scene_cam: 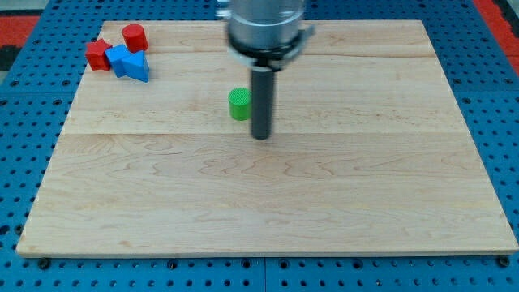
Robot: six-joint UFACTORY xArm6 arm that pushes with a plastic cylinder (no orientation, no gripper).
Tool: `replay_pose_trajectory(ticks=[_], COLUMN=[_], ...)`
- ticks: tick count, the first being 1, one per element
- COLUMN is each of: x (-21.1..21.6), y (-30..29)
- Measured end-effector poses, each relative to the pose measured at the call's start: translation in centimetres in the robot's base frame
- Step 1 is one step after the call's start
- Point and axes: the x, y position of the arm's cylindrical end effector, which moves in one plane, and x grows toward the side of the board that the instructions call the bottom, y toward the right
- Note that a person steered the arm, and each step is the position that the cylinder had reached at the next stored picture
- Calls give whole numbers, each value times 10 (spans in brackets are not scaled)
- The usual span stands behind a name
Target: Push red star along with blue triangle and blue cube slightly right
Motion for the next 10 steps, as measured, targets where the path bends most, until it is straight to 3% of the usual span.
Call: replay_pose_trajectory(ticks=[2,3,5,6,7,9,10], x=[-120,-97,-103,-192,-244,-245,-237], y=[25,38,-71,-73,-84,-272,-273])
